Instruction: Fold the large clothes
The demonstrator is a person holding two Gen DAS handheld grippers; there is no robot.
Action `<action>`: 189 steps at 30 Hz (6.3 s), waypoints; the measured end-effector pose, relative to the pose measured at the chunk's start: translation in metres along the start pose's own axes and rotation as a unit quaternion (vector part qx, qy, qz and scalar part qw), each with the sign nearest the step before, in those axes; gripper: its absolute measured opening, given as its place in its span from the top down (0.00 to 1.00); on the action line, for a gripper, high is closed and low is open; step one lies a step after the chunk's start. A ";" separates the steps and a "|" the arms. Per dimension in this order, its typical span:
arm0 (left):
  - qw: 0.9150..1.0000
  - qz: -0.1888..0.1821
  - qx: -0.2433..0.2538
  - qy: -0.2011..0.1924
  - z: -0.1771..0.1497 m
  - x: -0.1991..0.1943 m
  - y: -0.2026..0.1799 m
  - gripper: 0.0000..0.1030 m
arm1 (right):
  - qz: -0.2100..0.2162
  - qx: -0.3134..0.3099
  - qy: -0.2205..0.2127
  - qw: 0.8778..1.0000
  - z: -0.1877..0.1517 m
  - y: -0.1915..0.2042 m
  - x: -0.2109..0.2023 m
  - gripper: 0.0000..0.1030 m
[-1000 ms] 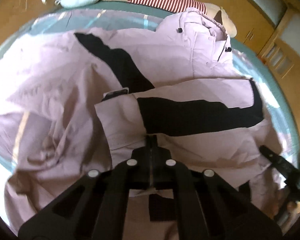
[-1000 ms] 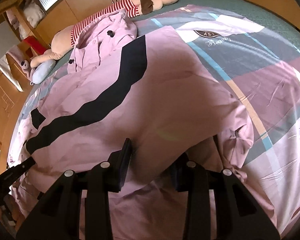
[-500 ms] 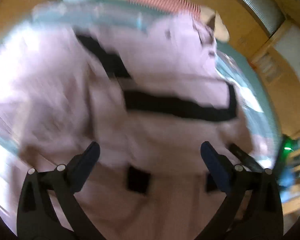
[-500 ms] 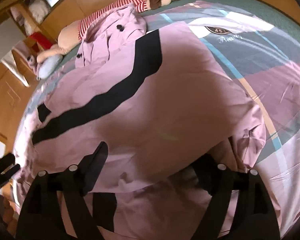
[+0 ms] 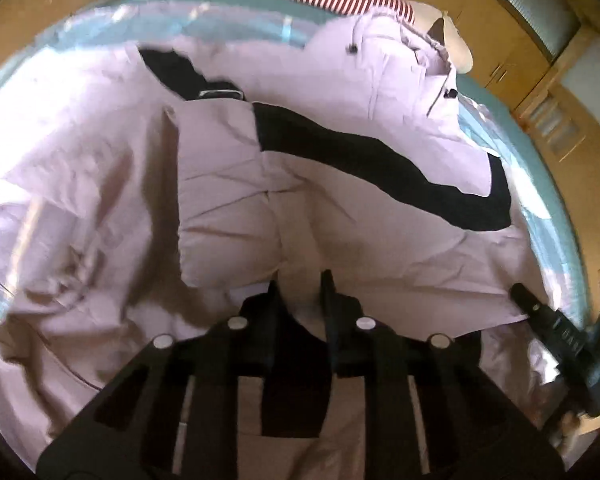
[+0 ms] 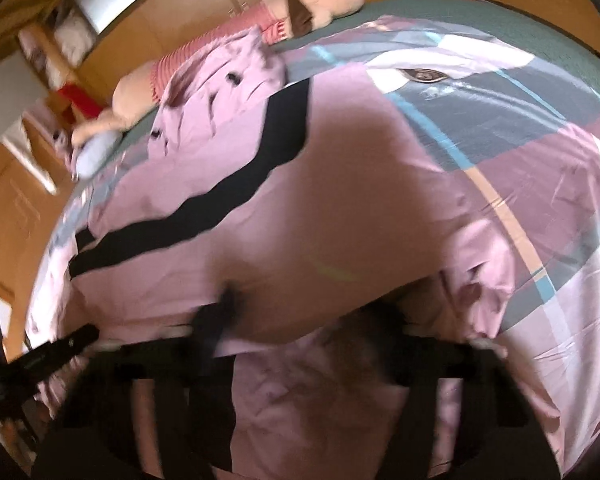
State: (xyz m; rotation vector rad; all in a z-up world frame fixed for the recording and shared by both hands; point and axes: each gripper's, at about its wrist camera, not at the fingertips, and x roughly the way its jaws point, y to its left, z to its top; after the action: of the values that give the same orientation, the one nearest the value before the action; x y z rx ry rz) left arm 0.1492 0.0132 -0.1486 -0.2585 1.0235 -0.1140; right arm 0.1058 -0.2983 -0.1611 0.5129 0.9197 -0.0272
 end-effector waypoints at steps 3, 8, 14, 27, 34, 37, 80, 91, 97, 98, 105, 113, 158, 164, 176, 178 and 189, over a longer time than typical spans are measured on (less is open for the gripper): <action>0.998 0.040 0.045 -0.031 -0.005 -0.009 -0.017 0.82 | 0.013 0.022 -0.002 1.000 0.003 -0.008 -0.001 0.77; 0.991 0.083 0.090 -0.048 -0.012 -0.019 -0.036 0.80 | -0.037 -0.026 0.033 0.998 -0.001 0.008 0.011 0.61; 0.996 0.078 0.040 -0.022 -0.002 -0.016 -0.023 0.65 | 0.067 -0.097 0.093 0.989 -0.013 0.048 0.000 0.24; 0.988 0.119 0.063 -0.078 0.002 -0.038 -0.028 0.59 | 0.021 -0.179 -0.017 0.983 -0.013 0.075 -0.034 0.23; 0.987 0.131 0.079 -0.042 -0.006 -0.015 -0.031 0.52 | -0.151 -0.183 0.062 0.969 -0.019 0.054 0.027 0.22; 0.984 0.153 0.085 -0.022 -0.008 0.005 -0.027 0.39 | -0.160 -0.198 0.055 0.966 -0.023 0.058 0.025 0.20; 0.992 0.111 0.037 0.053 -0.005 0.022 -0.009 0.15 | -0.125 -0.163 -0.087 0.975 -0.003 0.053 -0.001 0.01; 0.991 0.119 0.042 0.040 -0.005 0.017 -0.011 0.15 | -0.169 -0.181 0.006 0.969 -0.012 0.048 0.046 0.01; 0.988 0.133 0.033 -0.076 0.022 -0.050 0.008 0.17 | -0.171 -0.182 0.005 0.968 -0.013 0.050 0.044 0.01; 0.984 0.147 0.014 -0.100 0.030 -0.068 0.024 0.09 | -0.171 -0.181 0.004 0.969 -0.017 0.048 0.041 0.01; 0.945 0.150 -0.281 -0.076 0.038 -0.100 0.237 0.02 | -0.172 -0.183 0.002 0.968 -0.018 0.048 0.042 0.01; 0.919 0.074 -0.378 -0.084 0.023 -0.070 0.329 0.02 | -0.176 -0.186 0.001 0.967 -0.020 0.049 0.042 0.01; 0.909 0.042 0.340 -0.236 -0.130 -0.105 -0.151 0.05 | -0.183 -0.188 -0.003 0.965 -0.022 0.049 0.045 0.01; 0.939 0.129 0.138 -0.286 -0.062 -0.121 -0.072 0.05 | -0.181 -0.187 -0.004 0.965 -0.022 0.050 0.044 0.01; 0.956 -0.104 -0.265 -0.076 0.016 -0.047 0.134 0.22 | -0.086 -0.288 -0.156 0.941 -0.056 0.114 -0.034 0.01; 0.951 -0.141 -0.259 -0.094 0.018 -0.053 0.133 0.35 | -0.096 -0.316 -0.184 0.926 -0.067 0.121 -0.041 0.01; 0.929 -0.355 -0.065 -0.080 0.025 -0.077 0.054 0.89 | -0.007 -0.424 -0.178 0.888 -0.102 0.158 -0.063 0.01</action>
State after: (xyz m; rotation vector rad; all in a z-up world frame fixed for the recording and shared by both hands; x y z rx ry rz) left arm 0.1289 0.0853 -0.0870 -0.7425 0.7347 -0.6732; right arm 0.0273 -0.1269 -0.0983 -0.3144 0.4946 0.2538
